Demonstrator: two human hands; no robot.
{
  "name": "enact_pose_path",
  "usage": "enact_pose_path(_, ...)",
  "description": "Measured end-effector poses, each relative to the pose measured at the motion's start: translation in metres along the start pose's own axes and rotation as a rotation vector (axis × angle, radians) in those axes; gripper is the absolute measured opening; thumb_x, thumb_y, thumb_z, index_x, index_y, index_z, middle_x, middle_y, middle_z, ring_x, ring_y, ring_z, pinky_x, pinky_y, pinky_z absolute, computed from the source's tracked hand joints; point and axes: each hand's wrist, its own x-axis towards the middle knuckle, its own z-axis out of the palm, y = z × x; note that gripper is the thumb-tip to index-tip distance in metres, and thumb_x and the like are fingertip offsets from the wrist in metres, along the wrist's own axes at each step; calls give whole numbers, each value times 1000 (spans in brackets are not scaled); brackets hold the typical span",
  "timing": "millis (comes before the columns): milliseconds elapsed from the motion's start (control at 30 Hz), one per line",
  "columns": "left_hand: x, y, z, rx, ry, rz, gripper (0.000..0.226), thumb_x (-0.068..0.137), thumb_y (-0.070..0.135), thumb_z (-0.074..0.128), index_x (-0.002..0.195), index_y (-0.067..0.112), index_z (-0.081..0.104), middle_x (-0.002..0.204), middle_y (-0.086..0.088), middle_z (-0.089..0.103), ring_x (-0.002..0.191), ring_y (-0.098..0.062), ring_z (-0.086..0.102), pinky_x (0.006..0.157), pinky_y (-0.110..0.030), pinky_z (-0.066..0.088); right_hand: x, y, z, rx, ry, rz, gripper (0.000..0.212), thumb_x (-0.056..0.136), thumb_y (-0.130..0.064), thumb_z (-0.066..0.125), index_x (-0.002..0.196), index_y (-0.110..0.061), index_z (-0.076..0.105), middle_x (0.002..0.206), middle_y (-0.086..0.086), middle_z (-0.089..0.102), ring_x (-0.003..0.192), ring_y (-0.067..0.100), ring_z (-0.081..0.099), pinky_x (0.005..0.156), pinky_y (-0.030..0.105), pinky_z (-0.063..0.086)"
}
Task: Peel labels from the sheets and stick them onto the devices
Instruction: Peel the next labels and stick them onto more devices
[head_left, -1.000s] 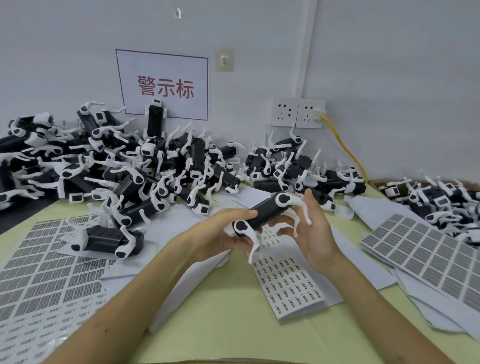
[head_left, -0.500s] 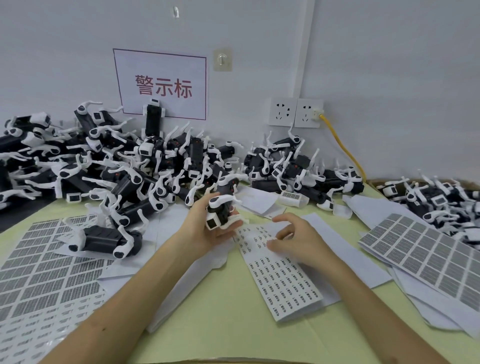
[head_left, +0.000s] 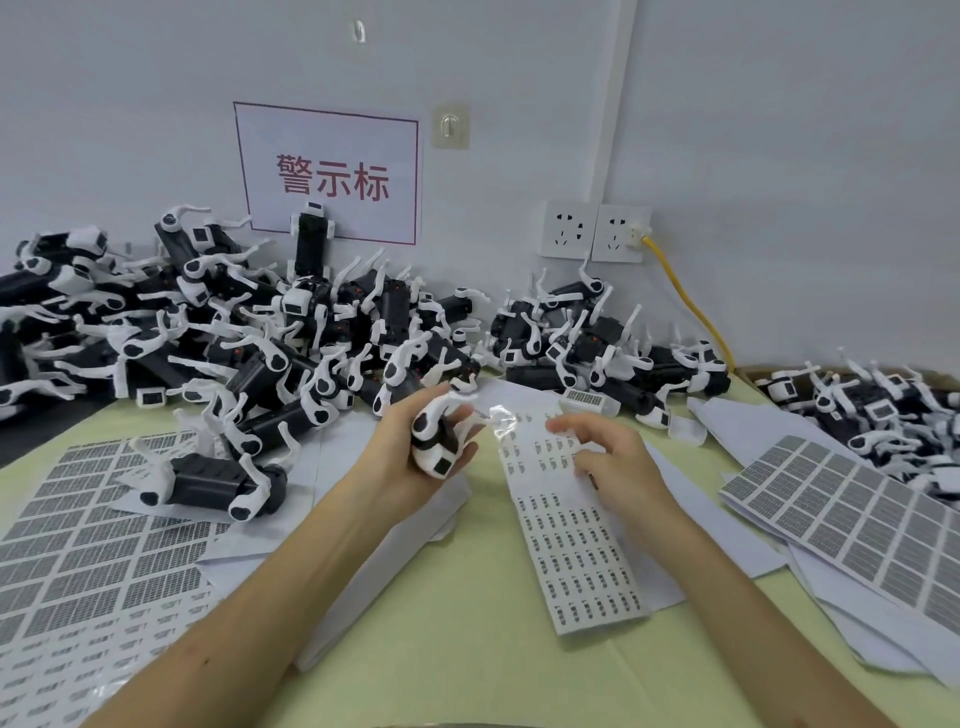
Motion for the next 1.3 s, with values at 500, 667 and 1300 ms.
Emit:
enact_pose_path(500,-13,-12,9,222,-356,-159,62,76,14,58,138,6,65,110,-10,71,64,-20,65,46,-22,49,1,3,0,26,120,-187,33,93,-5,69,99,-36,79,91,-16,72,73,1,58,69,12,47)
enact_pose_path(667,-10,-14,8,322,-388,-136,66,69,24,66,134,18,70,97,-4,68,65,-17,56,56,-26,26,1,6,3,-172,146,-293,28,90,-13,76,101,-38,74,117,-14,58,103,1,60,87,22,48)
enact_pose_path(1300,-13,-17,9,214,-337,-102,56,71,17,62,125,9,75,98,-9,54,65,-16,52,62,-26,43,-2,12,10,-205,158,-477,17,81,-13,86,92,-25,81,107,-23,71,107,0,66,90,8,44)
